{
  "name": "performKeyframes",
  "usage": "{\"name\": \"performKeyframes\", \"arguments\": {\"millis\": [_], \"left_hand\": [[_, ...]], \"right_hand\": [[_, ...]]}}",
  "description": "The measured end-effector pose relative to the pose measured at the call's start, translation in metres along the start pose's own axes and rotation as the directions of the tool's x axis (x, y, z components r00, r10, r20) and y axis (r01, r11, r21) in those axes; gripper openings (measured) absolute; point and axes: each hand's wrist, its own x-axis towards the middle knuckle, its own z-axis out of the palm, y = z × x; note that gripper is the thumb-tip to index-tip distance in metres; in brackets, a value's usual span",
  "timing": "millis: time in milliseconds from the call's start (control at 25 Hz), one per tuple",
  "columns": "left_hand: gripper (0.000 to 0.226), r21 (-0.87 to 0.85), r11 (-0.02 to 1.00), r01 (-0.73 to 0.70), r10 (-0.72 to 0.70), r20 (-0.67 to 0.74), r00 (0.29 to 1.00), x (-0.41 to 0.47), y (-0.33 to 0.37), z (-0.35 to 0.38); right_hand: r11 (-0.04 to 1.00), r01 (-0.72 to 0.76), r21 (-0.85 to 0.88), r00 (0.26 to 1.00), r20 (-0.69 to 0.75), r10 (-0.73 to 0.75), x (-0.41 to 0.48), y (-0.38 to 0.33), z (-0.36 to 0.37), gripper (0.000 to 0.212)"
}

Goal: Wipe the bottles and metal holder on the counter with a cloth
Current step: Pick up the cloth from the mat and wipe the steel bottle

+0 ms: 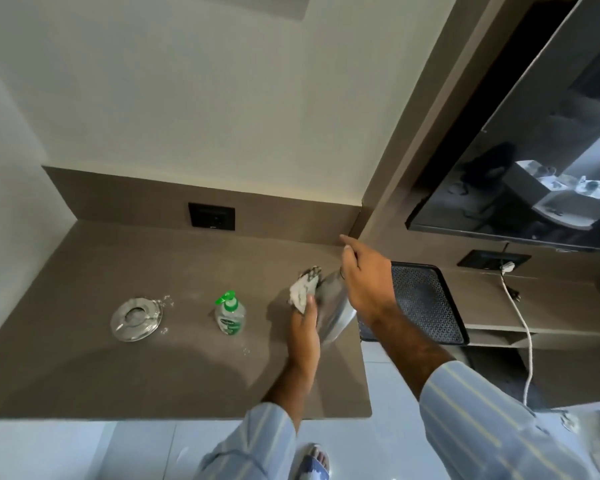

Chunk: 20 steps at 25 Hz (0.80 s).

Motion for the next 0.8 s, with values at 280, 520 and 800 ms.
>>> {"name": "performKeyframes", "arguments": {"millis": [280,520,800], "left_hand": [[0.050,0.015,0.984,-0.180,0.179,0.064,0.982,-0.018,-0.023,0.014],[0.035,-0.003,0.998,-0.070,0.070,0.104,0.992,0.030,0.024,0.019],[0.030,0.064,0.998,-0.003,0.003,0.003,1.000,0.013,-0.001,0.001]], "right_hand": [[0.999,0.017,0.036,0.999,-0.050,-0.015,0.003,0.002,0.001,0.043],[0.999,0.020,0.049,0.997,-0.073,-0.016,0.002,0.003,0.004,0.044],[0.997,0.052,0.052,0.997,-0.065,-0.049,0.002,0.006,0.004,0.046]]}}
